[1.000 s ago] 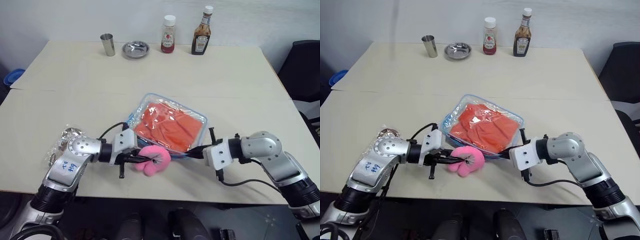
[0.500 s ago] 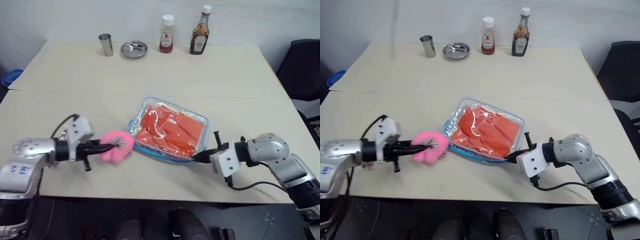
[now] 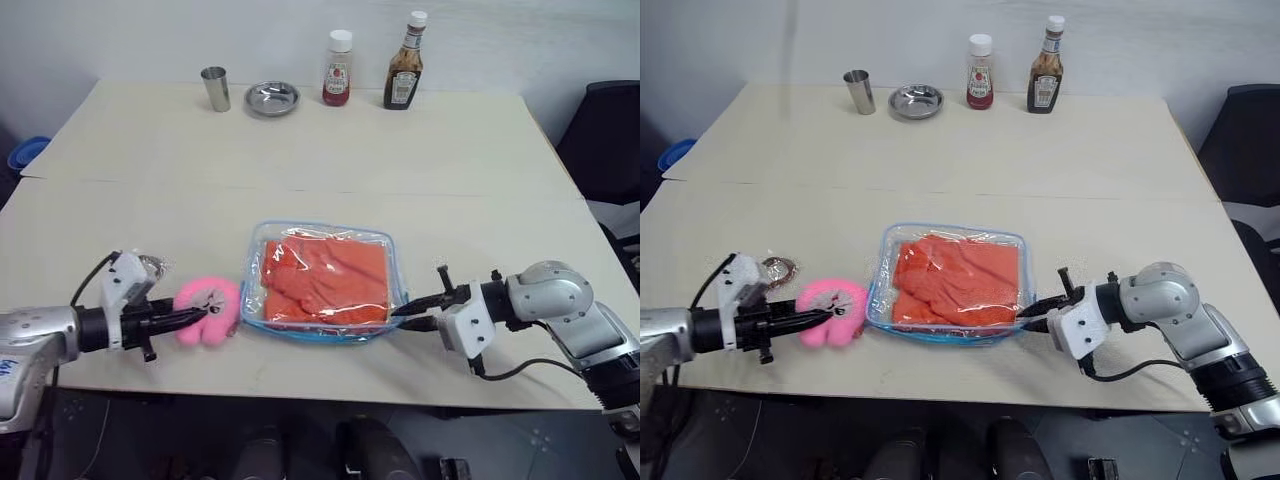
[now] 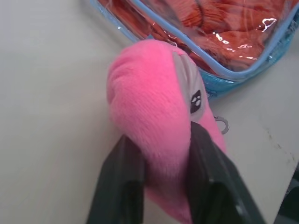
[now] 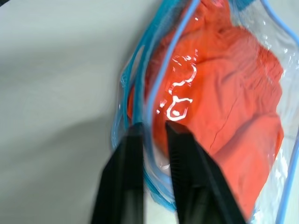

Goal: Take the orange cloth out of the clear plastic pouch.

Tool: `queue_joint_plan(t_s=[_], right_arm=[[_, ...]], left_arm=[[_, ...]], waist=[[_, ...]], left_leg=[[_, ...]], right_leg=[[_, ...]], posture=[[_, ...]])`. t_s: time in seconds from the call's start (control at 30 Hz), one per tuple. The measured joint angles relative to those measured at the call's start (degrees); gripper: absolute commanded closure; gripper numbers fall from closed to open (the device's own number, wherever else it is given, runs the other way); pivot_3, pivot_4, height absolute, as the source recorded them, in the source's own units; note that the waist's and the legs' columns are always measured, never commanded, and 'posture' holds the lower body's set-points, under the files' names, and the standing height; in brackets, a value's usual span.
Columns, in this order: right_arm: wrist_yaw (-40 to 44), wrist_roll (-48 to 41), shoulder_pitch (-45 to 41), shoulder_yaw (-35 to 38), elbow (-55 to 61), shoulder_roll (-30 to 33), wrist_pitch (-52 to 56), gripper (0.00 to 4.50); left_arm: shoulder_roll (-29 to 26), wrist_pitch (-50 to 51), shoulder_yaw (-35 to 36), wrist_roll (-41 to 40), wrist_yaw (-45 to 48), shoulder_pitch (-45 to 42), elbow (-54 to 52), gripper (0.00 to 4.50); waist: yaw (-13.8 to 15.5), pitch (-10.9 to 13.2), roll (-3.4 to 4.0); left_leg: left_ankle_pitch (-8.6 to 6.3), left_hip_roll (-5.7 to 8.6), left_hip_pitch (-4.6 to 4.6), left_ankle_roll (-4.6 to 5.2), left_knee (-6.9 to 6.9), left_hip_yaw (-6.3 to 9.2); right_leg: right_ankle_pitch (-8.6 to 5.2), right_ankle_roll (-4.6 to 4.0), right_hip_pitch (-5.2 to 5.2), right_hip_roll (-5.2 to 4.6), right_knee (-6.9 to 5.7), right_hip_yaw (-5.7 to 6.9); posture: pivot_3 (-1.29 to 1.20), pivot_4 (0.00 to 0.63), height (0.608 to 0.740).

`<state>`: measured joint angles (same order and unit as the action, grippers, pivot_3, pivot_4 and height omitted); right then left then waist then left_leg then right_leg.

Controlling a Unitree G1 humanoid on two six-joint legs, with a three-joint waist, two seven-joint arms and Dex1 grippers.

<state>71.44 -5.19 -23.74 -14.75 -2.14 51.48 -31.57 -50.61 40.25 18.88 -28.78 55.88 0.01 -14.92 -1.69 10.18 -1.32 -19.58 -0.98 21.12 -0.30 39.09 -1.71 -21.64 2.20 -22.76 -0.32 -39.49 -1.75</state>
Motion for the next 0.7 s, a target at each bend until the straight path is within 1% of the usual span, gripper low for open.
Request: queue_joint_plan(t_s=[0.03,0.1,0.17,0.23,0.27,0.3,0.4,0.47,0.5,0.57,0.6,0.63,0.7], right_arm=[[-0.2,-0.5,0.7,0.1,0.6,0.0,1.2,2.3],[-0.6,-1.0,2.0,0.8,2.1,0.1,3.0,1.73],[-1.6,-3.7,4.5,2.9,5.7,1.0,8.2,1.12],[-2.2,-8.6,7.7,6.3,10.8,3.1,16.3,1.12],[-2.3,-10.1,8.5,7.1,12.2,3.8,18.5,1.12],[-2.8,-14.7,10.9,9.7,16.4,5.3,24.9,1.12],[-4.5,-21.4,12.9,13.5,22.8,6.5,34.5,1.12],[-6.3,-25.1,14.1,15.5,26.5,6.5,40.1,1.12],[-7.4,-26.5,14.3,15.9,27.9,6.5,42.6,1.12],[-9.3,-28.1,14.9,16.9,30.3,6.3,46.1,1.12],[-10.0,-28.2,15.1,17.4,31.0,6.1,47.2,1.12],[-10.6,-28.2,15.6,17.4,31.8,6.0,48.1,1.12],[-11.1,-28.1,16.6,17.4,32.6,5.8,49.4,1.12]], left_arm=[[0.2,0.4,-0.1,-0.1,-0.7,-0.3,0.0,2.07],[0.2,0.6,-0.1,-0.1,-1.4,-0.9,0.2,1.59],[0.3,1.9,0.9,-0.5,-2.8,-2.3,2.0,1.06],[0.3,5.4,2.7,-2.4,-4.0,-5.5,5.2,1.06],[0.1,6.4,3.6,-3.2,-4.1,-6.5,5.9,1.06],[-0.8,9.9,5.8,-6.5,-3.7,-9.3,7.4,1.06],[-4.6,13.6,9.2,-11.7,-1.4,-13.6,6.9,1.06],[-7.4,13.4,8.8,-12.7,0.2,-16.4,5.3,1.06],[-8.9,11.9,7.3,-12.1,1.1,-17.6,3.7,1.06],[-12.7,3.9,0.1,-6.4,3.6,-17.8,-0.7,1.06],[-14.0,-0.3,-3.4,-3.1,4.9,-17.4,-2.5,1.06],[-16.0,-7.2,-8.9,2.5,6.8,-16.3,-4.4,1.06],[-16.7,-15.7,-15.4,8.6,9.5,-14.8,-5.1,1.06]], waist=[[-0.1,0.0,0.0],[-0.1,0.0,0.01],[0.0,0.0,0.04],[0.1,0.0,0.05],[0.1,0.0,0.04],[0.1,0.0,0.04],[0.0,0.0,-0.01],[0.0,0.1,0.02],[0.0,0.1,0.03],[0.0,0.1,0.08],[0.1,0.1,0.11],[0.0,0.1,0.11],[-0.1,0.1,0.16]], left_leg=[[0.0,0.0,0.01,0.0,0.0,0.01],[0.0,0.0,0.0,0.0,0.0,0.01],[0.0,0.0,0.01,0.0,0.0,0.02],[0.0,0.0,0.06,0.0,0.0,0.06],[0.0,0.0,0.08,0.0,0.01,0.11],[0.0,0.0,0.12,0.0,0.01,0.14],[0.0,0.0,0.12,-0.03,0.01,0.29],[0.0,0.02,0.06,-0.05,-0.02,0.3],[0.01,0.02,0.06,-0.06,-0.02,0.31],[0.07,0.06,0.06,-0.16,-0.05,0.32],[0.07,0.07,0.06,-0.17,-0.06,0.31],[0.07,0.07,0.05,-0.17,-0.09,0.3],[0.07,0.07,0.06,-0.16,-0.16,0.26]], right_leg=[[0.0,0.0,0.0,0.0,0.0,0.01],[0.0,0.0,0.0,0.0,0.0,0.01],[0.0,0.0,0.0,0.0,0.0,0.01],[0.0,0.0,0.0,0.0,0.0,0.05],[0.0,0.0,0.0,-0.01,0.0,0.1],[0.0,0.0,0.01,-0.01,-0.01,0.13],[0.0,0.0,0.13,-0.03,0.08,0.27],[0.0,0.0,0.19,-0.04,0.24,0.28],[0.0,0.0,0.19,-0.05,0.24,0.29],[0.0,0.0,0.22,-0.06,0.31,0.28],[0.0,0.0,0.22,-0.07,0.31,0.27],[0.0,0.0,0.22,-0.06,0.34,0.27],[0.0,0.0,0.18,-0.04,0.35,0.23]], posture=[[0.0,0.15,0.74],[0.0,0.15,0.74],[0.0,0.15,0.74],[0.0,0.15,0.74],[0.0,0.15,0.74],[0.0,0.15,0.74],[0.0,0.15,0.74],[0.0,0.15,0.74],[0.0,0.15,0.74],[0.0,0.15,0.74],[0.0,0.15,0.74],[0.0,0.15,0.74],[0.0,0.15,0.74]])
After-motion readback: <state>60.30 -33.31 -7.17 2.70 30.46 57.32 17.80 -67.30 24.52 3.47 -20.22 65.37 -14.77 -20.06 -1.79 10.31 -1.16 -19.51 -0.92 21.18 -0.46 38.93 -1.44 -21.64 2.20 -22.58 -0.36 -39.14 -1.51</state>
